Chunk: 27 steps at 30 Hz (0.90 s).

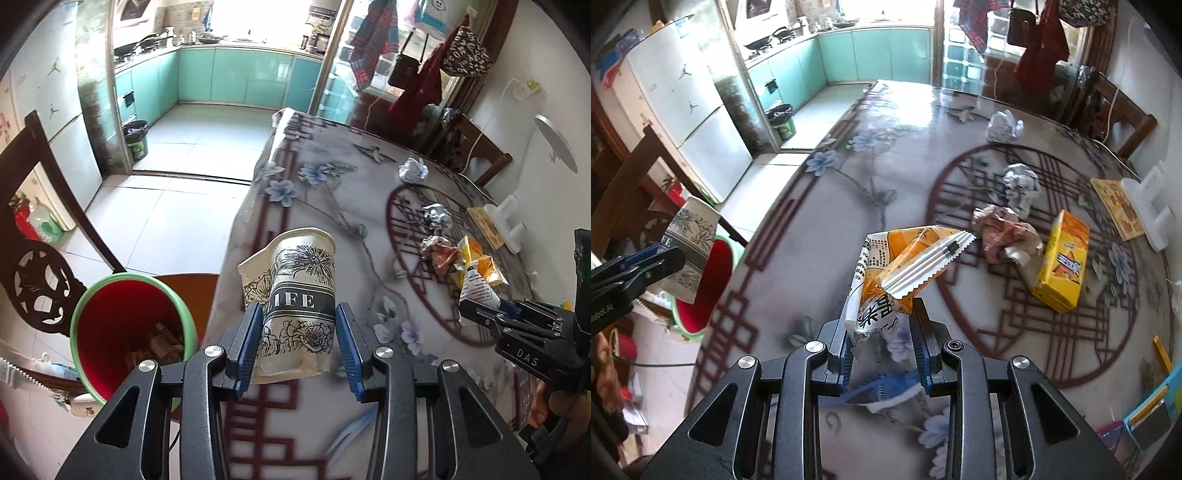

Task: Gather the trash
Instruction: 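Carry the cup and wrapper over the red bin and open both tools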

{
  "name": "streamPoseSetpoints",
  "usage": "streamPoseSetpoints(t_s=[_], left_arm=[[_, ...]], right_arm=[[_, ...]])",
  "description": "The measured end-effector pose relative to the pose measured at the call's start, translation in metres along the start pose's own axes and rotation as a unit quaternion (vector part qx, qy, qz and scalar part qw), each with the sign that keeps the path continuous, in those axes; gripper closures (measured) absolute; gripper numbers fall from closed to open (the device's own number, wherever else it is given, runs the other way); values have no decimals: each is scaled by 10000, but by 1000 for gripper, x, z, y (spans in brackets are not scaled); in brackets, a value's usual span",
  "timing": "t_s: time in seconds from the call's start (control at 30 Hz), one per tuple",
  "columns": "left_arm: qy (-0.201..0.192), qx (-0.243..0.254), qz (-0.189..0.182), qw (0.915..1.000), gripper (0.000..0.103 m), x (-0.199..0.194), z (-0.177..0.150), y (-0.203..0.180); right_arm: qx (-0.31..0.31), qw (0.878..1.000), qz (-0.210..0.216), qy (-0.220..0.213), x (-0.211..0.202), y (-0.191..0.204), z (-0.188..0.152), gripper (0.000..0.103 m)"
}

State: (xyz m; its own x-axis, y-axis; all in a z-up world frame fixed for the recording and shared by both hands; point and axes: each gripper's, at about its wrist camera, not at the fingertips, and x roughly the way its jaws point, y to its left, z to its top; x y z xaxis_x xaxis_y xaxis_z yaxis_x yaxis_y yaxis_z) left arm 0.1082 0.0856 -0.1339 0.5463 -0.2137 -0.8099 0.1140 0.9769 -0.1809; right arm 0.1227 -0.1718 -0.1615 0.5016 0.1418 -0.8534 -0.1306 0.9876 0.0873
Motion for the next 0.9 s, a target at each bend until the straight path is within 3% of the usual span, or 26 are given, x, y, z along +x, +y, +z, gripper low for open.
streamPoseSetpoints(t_s=[0.27,0.5,0.9], left_arm=[[37,-230,239,9994,65,-1,-3,43],[84,-631,570,9963,65,-10,-19,96],[164,-1494,1208,9812,64,-26,-59,194]], right_arm=[[-326,9992,195,-103,7,45,17,76],[-808,9958,420,97,33,96,33,76],[-1733,9790,984,421,79,201,50,76]])
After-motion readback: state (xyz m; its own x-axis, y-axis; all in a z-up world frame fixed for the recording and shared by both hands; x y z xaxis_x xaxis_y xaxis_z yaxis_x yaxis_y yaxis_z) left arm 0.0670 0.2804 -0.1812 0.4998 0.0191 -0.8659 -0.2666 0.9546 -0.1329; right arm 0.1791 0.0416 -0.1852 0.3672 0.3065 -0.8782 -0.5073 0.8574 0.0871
